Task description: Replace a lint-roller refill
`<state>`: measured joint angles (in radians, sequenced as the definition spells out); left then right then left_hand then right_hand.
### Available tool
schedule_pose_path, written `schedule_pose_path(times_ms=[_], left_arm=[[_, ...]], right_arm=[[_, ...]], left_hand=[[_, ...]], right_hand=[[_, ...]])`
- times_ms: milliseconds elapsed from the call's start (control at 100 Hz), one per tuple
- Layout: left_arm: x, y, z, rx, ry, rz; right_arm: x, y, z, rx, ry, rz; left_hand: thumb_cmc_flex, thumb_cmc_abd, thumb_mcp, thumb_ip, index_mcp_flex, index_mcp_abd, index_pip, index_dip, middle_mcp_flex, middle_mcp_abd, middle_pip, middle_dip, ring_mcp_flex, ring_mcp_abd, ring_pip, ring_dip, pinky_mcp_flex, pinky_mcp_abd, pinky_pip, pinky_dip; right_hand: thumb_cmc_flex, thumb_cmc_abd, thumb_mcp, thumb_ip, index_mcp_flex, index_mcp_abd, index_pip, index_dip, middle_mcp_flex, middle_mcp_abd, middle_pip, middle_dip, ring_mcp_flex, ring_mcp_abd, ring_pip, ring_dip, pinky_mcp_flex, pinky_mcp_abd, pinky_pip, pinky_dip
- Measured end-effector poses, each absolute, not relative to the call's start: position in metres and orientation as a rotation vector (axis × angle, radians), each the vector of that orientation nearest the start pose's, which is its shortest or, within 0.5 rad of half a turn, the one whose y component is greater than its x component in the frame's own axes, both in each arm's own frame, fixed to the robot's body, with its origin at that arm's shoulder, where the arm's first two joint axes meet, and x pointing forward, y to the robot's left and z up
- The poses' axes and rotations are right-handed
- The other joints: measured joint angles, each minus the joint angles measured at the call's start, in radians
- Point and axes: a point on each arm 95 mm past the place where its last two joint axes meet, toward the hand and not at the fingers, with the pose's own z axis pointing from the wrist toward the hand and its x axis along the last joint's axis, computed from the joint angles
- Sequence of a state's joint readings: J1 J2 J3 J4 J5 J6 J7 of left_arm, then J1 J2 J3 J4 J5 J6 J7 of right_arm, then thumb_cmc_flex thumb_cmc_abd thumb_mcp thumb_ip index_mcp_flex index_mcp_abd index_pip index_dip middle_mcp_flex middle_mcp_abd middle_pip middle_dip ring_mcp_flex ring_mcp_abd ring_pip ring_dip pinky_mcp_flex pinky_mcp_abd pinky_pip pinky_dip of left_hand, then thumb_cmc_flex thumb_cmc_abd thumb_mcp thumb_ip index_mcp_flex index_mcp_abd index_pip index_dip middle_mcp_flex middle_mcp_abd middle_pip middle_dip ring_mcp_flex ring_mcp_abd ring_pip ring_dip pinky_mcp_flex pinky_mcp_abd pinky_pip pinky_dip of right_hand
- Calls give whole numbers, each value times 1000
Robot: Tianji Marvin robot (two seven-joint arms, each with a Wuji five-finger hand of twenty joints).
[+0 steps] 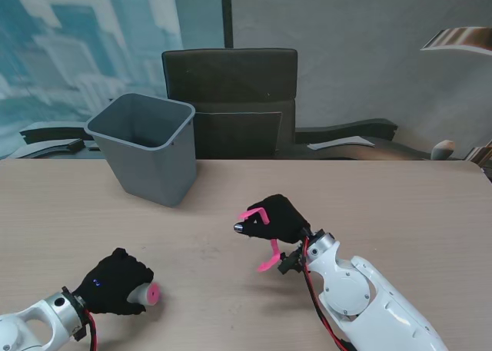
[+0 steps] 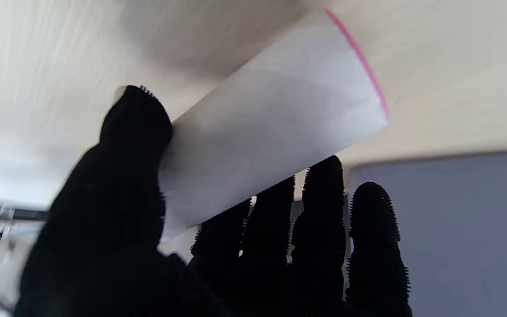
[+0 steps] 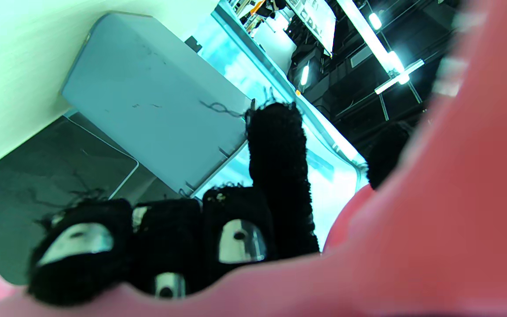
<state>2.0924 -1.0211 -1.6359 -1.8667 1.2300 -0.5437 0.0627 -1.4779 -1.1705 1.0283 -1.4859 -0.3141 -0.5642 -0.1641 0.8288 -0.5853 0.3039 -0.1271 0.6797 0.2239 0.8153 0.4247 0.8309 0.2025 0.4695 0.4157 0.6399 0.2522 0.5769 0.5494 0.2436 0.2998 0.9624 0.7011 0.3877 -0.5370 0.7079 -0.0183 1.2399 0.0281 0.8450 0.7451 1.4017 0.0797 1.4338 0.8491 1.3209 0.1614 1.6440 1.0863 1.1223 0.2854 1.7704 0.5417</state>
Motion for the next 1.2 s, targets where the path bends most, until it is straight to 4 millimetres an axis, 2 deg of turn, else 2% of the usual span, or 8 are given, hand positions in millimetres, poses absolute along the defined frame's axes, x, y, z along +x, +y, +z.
schedule_pose_path(times_ms=[160,200,340,520,760,850,1040,1200], left_arm=[[269,53,-300,-934,1668,-1802],[271,46,-293,-960,1606,-1879],[278,21,-275,-1070,1400,-2089],[290,-6,-262,-1254,1150,-2189],[301,-36,-254,-1427,877,-2316],[305,-47,-252,-1512,817,-2348],[312,-65,-249,-1663,770,-2392],[313,-76,-249,-1855,722,-2386]], right_arm=[[382,83,-306,-1354,-1140,-2584],[382,83,-305,-1347,-1136,-2589],[382,81,-301,-1332,-1134,-2605],[380,79,-296,-1328,-1099,-2633],[376,82,-288,-1353,-960,-2709],[375,85,-285,-1346,-925,-2764],[370,94,-280,-1236,-979,-2894],[369,98,-281,-1200,-948,-2900]], left_hand=[[0,41,0,0,-63,2,24,64,0,0,2,1,15,6,32,12,18,9,40,0],[3,51,-11,0,-72,4,24,87,0,0,3,10,24,7,39,13,21,9,51,0],[51,81,-68,-1,-126,11,24,159,20,9,28,13,43,9,74,24,39,9,99,-5],[113,140,-196,-1,-176,11,21,221,51,27,57,14,83,30,125,26,79,24,177,-5],[145,189,-298,-1,-201,33,60,223,63,29,99,25,99,31,189,36,100,23,239,-16],[153,200,-312,-1,-217,43,76,223,63,30,107,25,99,31,203,36,100,23,251,-17],[159,228,-339,-1,-235,54,85,223,63,32,116,34,99,31,222,37,100,22,263,-17],[161,228,-339,-1,-237,54,86,223,63,34,119,34,99,31,223,37,100,20,263,-18]], right_hand=[[-75,-9,-2,0,0,0,0,0,0,-2,0,13,1,-1,0,21,1,-3,0,2],[-102,-7,-31,-27,0,0,0,0,0,-2,1,21,1,-2,0,25,1,-4,0,3],[-245,147,-81,-37,0,0,-1,0,0,-3,1,23,2,-3,0,36,4,-7,2,13],[-320,307,-169,-37,0,2,-9,0,1,-2,3,25,2,-3,10,41,4,-7,7,14],[-261,585,-474,-44,-1,25,-21,-1,1,16,3,25,2,8,14,41,4,11,10,30],[-107,705,-676,-46,-1,28,-22,-2,1,22,3,25,2,14,18,41,4,20,10,37],[-33,779,-703,-46,-1,37,-22,-10,1,31,3,25,2,22,23,41,4,32,10,38],[-6,779,-705,-46,-1,37,-22,-10,1,31,3,25,2,22,23,41,4,32,10,38]])
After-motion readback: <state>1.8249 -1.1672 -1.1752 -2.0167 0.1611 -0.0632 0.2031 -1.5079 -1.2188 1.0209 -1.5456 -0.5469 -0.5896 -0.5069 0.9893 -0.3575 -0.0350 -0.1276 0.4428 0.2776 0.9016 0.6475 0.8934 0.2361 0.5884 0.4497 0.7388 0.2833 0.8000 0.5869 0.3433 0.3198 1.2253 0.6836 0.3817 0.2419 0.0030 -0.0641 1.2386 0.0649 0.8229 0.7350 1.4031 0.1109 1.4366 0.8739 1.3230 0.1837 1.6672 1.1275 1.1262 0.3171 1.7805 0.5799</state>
